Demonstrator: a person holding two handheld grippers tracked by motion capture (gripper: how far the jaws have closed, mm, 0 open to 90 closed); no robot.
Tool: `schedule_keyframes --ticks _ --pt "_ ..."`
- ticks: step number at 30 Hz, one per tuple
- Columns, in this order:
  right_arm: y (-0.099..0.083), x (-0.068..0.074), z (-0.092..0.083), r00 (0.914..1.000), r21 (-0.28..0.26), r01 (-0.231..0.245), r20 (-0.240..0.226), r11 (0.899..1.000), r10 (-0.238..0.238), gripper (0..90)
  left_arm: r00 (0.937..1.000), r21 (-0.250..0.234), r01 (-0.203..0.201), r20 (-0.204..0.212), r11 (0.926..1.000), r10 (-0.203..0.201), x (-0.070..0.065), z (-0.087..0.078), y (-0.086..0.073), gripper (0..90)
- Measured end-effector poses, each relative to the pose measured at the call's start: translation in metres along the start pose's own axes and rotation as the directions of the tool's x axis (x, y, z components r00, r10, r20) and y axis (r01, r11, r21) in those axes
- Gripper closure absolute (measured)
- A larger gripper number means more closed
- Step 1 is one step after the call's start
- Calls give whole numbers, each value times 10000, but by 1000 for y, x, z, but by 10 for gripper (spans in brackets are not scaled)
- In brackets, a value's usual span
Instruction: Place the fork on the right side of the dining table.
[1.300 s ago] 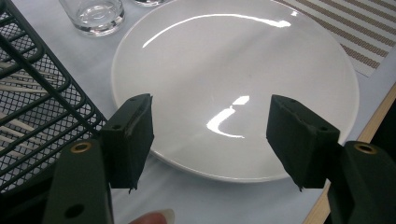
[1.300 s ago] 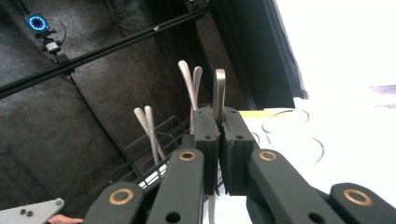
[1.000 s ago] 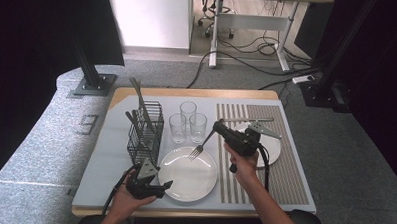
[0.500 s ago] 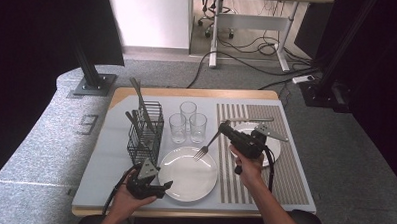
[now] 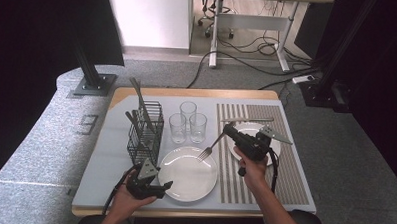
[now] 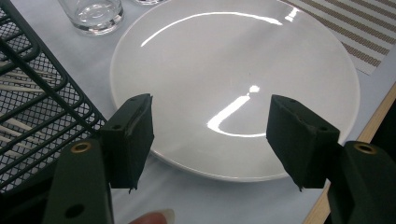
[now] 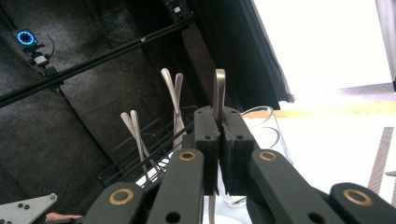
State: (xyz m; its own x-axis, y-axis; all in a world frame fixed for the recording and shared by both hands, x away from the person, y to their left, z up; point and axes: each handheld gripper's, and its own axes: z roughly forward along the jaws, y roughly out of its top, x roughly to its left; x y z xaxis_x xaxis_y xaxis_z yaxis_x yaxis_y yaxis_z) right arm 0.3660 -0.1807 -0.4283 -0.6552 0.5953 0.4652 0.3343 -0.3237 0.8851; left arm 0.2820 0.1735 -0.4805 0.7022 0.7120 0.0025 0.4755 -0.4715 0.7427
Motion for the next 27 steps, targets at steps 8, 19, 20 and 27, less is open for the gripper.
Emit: schedule_keyframes --ticks 8,19,20,27 --pt "-1 -3 -5 10000 -30 -25 83 10000 25 864 10000 1 1 -2 10000 -1 0 0 0 322" --pt "0 -4 -13 9998 -87 -110 174 9999 112 864 10000 -41 27 -31 10000 -27 0 -1 0 322" --pt "-1 -5 -14 9997 -110 -125 188 9999 128 864 10000 -33 24 -26 10000 -24 0 -1 0 322" --pt "0 -8 -20 9994 -145 -177 301 9997 181 864 10000 -9 6 -20 10000 -6 0 -1 0 323"
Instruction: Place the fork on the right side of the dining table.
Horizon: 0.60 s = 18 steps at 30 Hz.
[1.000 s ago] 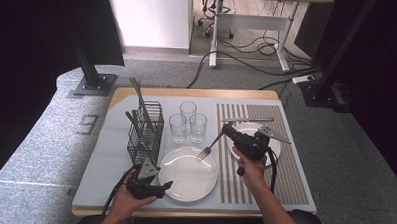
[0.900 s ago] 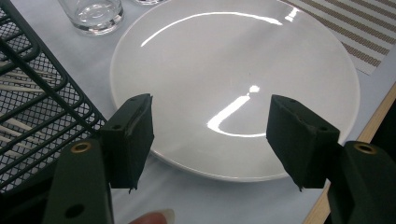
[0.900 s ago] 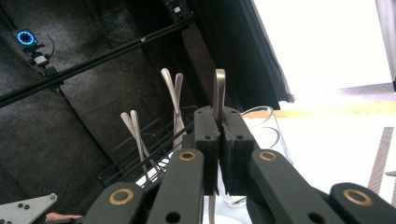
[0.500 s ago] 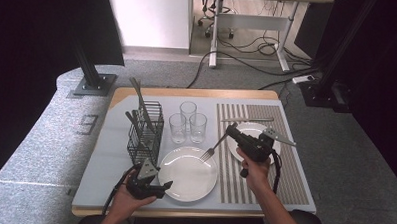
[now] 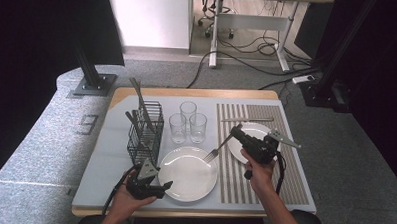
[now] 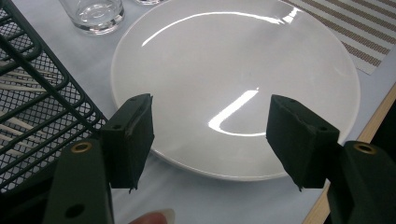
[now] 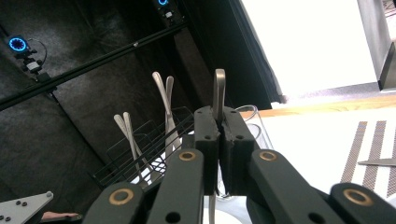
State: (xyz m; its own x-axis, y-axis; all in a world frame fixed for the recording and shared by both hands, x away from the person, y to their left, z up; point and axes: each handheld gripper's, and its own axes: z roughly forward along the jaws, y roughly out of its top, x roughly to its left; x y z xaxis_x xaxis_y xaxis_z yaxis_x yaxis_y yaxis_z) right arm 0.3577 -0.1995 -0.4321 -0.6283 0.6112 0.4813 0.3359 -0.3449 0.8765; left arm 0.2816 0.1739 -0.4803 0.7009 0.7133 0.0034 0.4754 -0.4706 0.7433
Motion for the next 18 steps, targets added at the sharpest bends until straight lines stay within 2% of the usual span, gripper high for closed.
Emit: schedule_keyframes --ticks 18 --pt "-3 -4 -13 9998 -51 -54 207 10000 55 864 10000 -47 -17 23 10000 17 0 -1 0 322"
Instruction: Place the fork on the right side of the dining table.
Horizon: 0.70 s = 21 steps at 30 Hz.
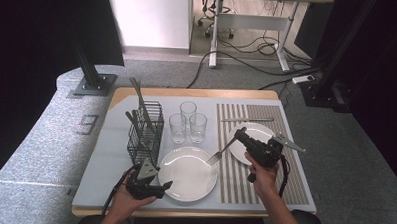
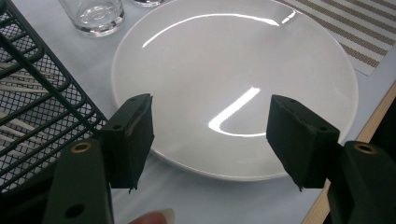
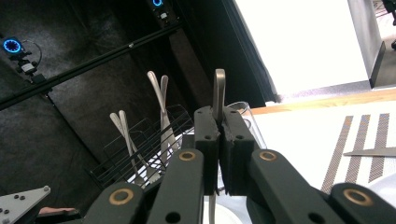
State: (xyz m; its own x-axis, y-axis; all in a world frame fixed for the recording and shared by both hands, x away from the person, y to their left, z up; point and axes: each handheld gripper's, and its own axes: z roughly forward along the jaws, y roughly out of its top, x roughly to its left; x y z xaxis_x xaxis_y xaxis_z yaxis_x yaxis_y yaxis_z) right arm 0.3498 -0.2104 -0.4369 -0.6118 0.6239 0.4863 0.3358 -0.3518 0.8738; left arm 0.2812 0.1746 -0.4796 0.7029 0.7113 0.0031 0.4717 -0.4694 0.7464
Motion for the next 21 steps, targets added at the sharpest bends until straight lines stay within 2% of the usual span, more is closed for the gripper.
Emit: schedule_keyframes --ticks 21 --pt "-6 -10 -22 9990 -187 -262 368 9995 269 864 10000 -5 -22 -7 10000 22 0 -1 0 321"
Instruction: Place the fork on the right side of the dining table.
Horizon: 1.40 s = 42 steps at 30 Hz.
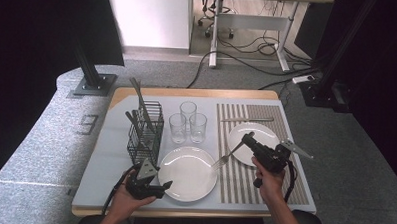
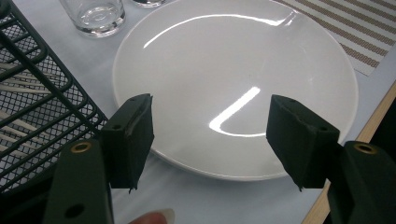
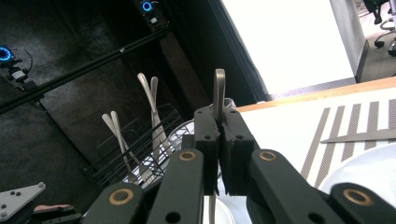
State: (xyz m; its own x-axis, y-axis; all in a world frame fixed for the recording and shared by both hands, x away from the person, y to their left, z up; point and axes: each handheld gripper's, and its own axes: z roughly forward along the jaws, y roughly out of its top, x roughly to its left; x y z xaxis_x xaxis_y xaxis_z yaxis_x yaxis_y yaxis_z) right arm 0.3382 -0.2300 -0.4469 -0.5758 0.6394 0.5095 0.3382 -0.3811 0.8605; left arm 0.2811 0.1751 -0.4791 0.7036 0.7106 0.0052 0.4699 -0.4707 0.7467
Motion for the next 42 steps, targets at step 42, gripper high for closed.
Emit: schedule_keyframes --ticks 42 --pt "-11 -9 -29 9980 -139 -102 626 9999 111 864 10000 33 -65 16 10000 65 -1 0 0 322"
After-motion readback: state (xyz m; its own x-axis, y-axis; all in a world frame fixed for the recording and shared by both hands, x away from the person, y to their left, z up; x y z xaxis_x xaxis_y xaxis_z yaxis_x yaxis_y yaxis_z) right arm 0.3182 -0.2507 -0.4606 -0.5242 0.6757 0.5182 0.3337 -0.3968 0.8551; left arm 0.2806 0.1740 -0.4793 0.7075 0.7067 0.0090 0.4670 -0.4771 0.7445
